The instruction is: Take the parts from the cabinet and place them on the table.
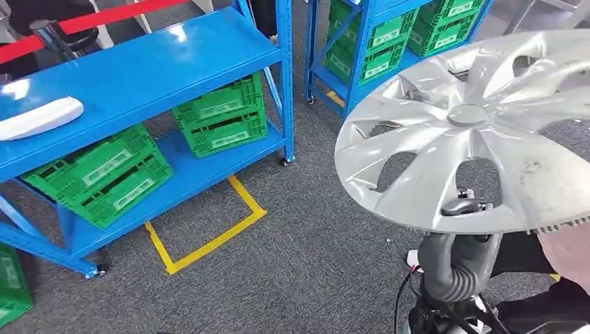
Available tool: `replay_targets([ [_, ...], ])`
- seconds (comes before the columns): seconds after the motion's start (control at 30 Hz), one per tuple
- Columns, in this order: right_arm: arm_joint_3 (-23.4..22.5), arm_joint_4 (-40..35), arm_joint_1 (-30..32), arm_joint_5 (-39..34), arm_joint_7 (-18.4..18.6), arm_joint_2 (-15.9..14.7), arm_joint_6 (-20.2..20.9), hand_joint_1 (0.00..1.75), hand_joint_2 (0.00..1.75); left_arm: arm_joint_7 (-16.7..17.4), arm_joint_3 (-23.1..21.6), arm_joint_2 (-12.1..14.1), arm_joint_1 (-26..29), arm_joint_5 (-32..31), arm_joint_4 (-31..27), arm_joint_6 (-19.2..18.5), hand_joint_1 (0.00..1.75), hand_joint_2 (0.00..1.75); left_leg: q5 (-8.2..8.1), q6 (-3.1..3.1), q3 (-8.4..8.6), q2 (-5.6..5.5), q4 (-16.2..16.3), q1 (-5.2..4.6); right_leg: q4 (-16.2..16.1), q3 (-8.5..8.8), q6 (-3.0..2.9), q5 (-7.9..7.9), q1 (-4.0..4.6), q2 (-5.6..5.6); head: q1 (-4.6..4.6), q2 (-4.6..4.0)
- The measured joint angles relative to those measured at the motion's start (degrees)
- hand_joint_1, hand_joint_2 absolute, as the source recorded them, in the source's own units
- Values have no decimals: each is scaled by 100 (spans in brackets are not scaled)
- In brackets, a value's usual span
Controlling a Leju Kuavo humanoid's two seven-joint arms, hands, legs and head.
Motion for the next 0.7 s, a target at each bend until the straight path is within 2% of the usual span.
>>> replay_targets([
  [0.03,74,-28,-60,195,100,0,-35,175,175,-11,0,0,0,30,0,-2,0,175,267,19,170,38,-369,-2,21,9,4,-24,6,-12,-15,0],
  [0.07,155,-63,-138,415,212,0,-70,175,175,-61,2,-2,-1,57,0,-2,0,175,556,46,410,134,-876,-7,47,27,12,-53,13,-26,-28,0],
  [0.1,240,-112,-220,623,326,0,-107,175,175,-105,7,-7,-3,72,0,-4,0,175,651,87,568,332,-1254,-25,68,37,34,-81,20,-40,-44,0],
  [0.13,303,-148,-273,763,408,-2,-137,175,175,-142,11,-15,-11,89,0,-9,0,175,575,110,603,504,-1271,-80,80,30,53,-92,50,-45,-43,0],
  [0.17,334,-170,-303,829,447,-2,-153,175,175,-166,11,-22,-15,94,0,-11,0,175,598,117,596,510,-1319,-109,109,19,68,-103,64,-47,-54,0],
  [0.2,415,-242,-383,1015,561,-7,-205,175,175,-225,17,-61,-29,107,0,-13,0,175,565,164,615,459,-1367,-97,125,-11,93,-102,58,-87,-46,0],
  [0.27,544,-382,-502,1238,755,-9,-273,175,175,-280,37,-111,-18,124,0,-13,0,175,575,192,591,320,-1373,-115,110,14,127,-117,44,-219,-28,0],
  [0.3,614,-456,-552,1313,869,-13,-303,175,175,-280,41,-157,-18,124,0,-15,0,175,602,231,602,253,-1413,-86,124,26,159,-150,47,-276,-35,0],
  [0.33,673,-533,-596,1391,991,-39,-339,175,175,-267,42,-197,-19,124,0,-26,0,175,617,252,612,189,-1428,-55,206,8,209,-249,30,-122,-26,0],
  [0.37,743,-607,-634,1474,1096,-63,-365,175,175,-245,44,-214,-26,122,0,-39,0,175,629,278,609,127,-1428,-34,451,-90,252,-418,3,63,8,0],
  [0.4,806,-669,-650,1533,1184,-78,-389,175,175,-203,44,-249,-34,122,2,-50,0,175,633,289,608,61,-1428,-31,859,-262,279,-635,-21,148,55,0],
  [0.43,867,-721,-670,1549,1267,-109,-422,175,175,-127,44,-293,-33,120,2,-57,0,175,634,293,606,-11,-1427,-31,1376,-496,305,-862,-41,183,96,0],
  [0.47,911,-745,-700,1547,1326,-127,-433,175,175,-76,44,-326,-22,122,2,-61,0,175,634,293,606,-72,-1425,-31,1748,-679,320,-979,-49,191,120,0],
  [0.5,946,-760,-733,1533,1368,-148,-443,175,175,-59,44,-356,-6,122,2,-70,0,175,634,293,614,-136,-1422,-30,1894,-765,328,-951,-58,196,142,0],
  [0.53,987,-774,-753,1523,1398,-168,-455,175,175,-61,44,-387,3,122,2,-70,0,175,634,293,622,-195,-1421,-28,1778,-733,325,-800,-69,197,164,0],
  [0.6,1049,-815,-800,1518,1429,-206,-446,175,175,-118,44,-439,4,129,2,-28,0,175,630,284,650,-316,-1420,-15,967,-405,307,-248,-79,243,197,0],
  [0.63,1080,-848,-859,1520,1484,-221,-415,175,175,-182,46,-466,5,164,2,7,0,175,622,261,659,-363,-1421,-5,437,-199,300,33,-88,377,217,0],
  [0.67,1099,-868,-923,1534,1530,-238,-393,175,175,-269,48,-479,-1,186,4,18,0,175,623,223,629,-400,-1405,-29,287,-125,282,-15,-93,563,225,0],
  [0.7,1136,-890,-986,1553,1576,-247,-376,175,175,-361,55,-501,-2,223,4,17,0,175,637,195,594,-424,-1388,-20,151,-90,251,-35,-93,531,230,0],
])
